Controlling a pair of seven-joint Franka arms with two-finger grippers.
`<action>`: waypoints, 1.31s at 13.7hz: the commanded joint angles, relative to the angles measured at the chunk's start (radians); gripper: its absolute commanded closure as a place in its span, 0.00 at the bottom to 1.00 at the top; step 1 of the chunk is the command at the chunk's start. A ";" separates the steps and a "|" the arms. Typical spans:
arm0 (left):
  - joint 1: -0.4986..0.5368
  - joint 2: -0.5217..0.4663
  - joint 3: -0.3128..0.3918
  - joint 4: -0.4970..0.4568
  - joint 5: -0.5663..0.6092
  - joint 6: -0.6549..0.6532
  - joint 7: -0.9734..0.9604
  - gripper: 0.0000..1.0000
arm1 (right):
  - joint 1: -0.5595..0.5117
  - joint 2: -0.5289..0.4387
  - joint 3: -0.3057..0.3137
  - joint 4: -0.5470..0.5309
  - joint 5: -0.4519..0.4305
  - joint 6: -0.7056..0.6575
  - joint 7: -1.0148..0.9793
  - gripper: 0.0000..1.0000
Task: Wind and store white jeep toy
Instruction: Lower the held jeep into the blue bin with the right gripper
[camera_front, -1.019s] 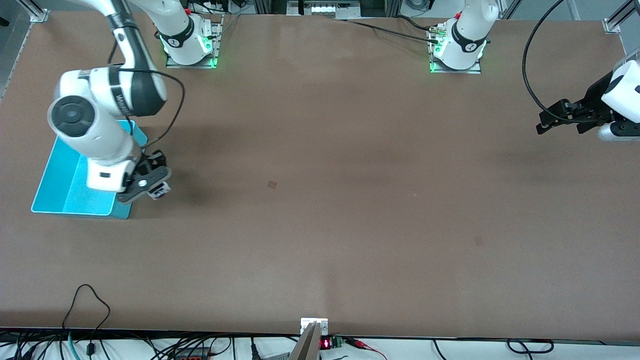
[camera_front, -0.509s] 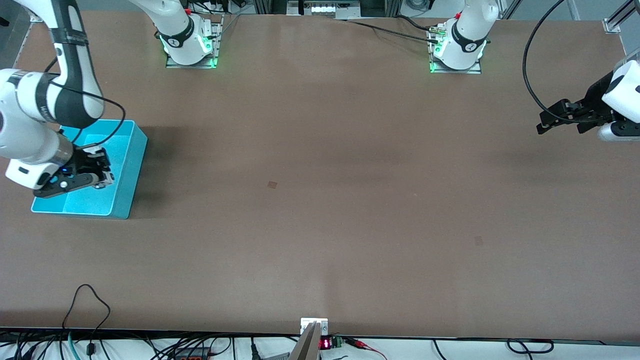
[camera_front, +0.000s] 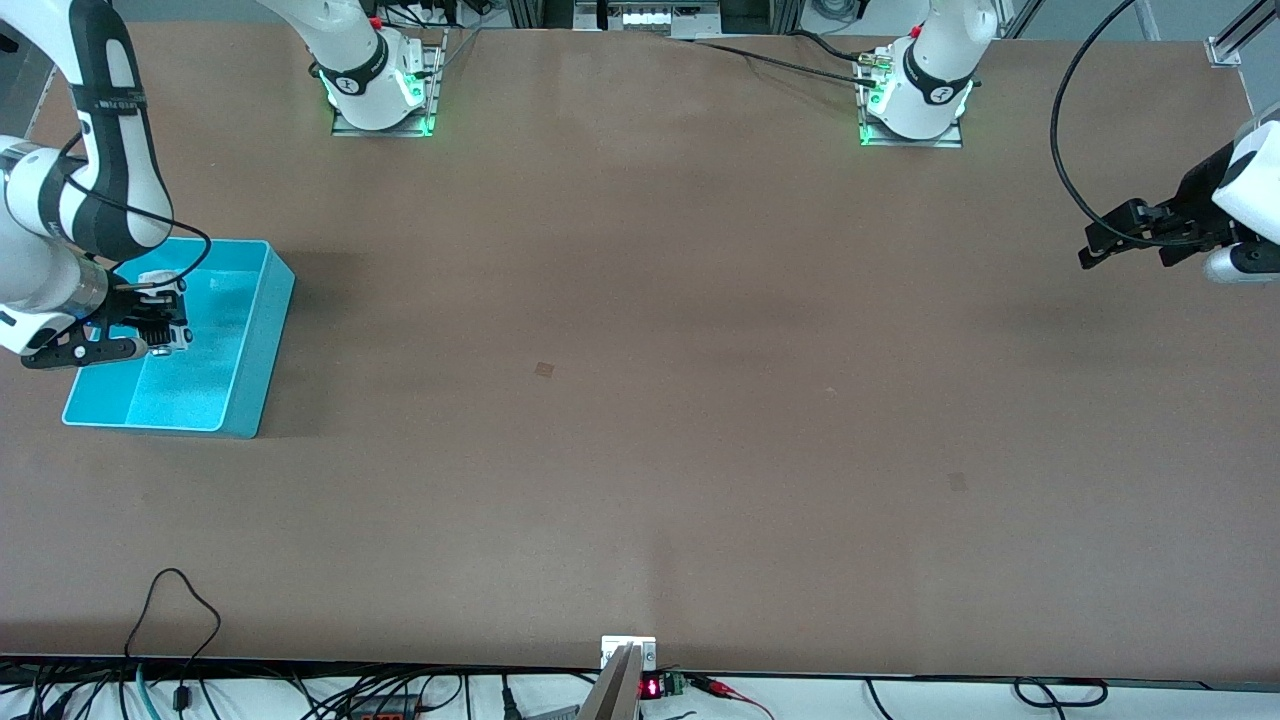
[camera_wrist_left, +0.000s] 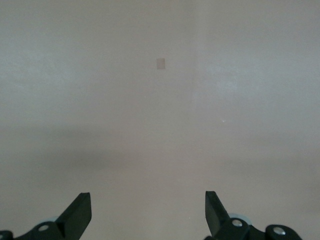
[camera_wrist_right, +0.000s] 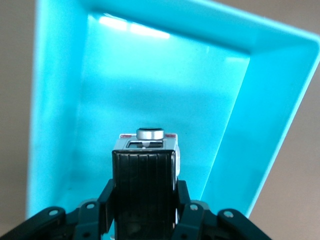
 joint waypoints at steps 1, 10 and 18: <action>0.006 -0.019 -0.005 -0.010 0.010 -0.005 -0.004 0.00 | 0.007 0.026 -0.009 -0.035 0.016 0.081 0.027 1.00; 0.005 -0.017 -0.008 -0.004 0.010 -0.006 0.002 0.00 | -0.030 0.124 -0.009 -0.066 0.066 0.129 0.027 1.00; -0.008 -0.014 -0.013 -0.001 0.012 -0.011 0.007 0.00 | -0.036 0.147 -0.007 -0.063 0.068 0.120 0.028 0.40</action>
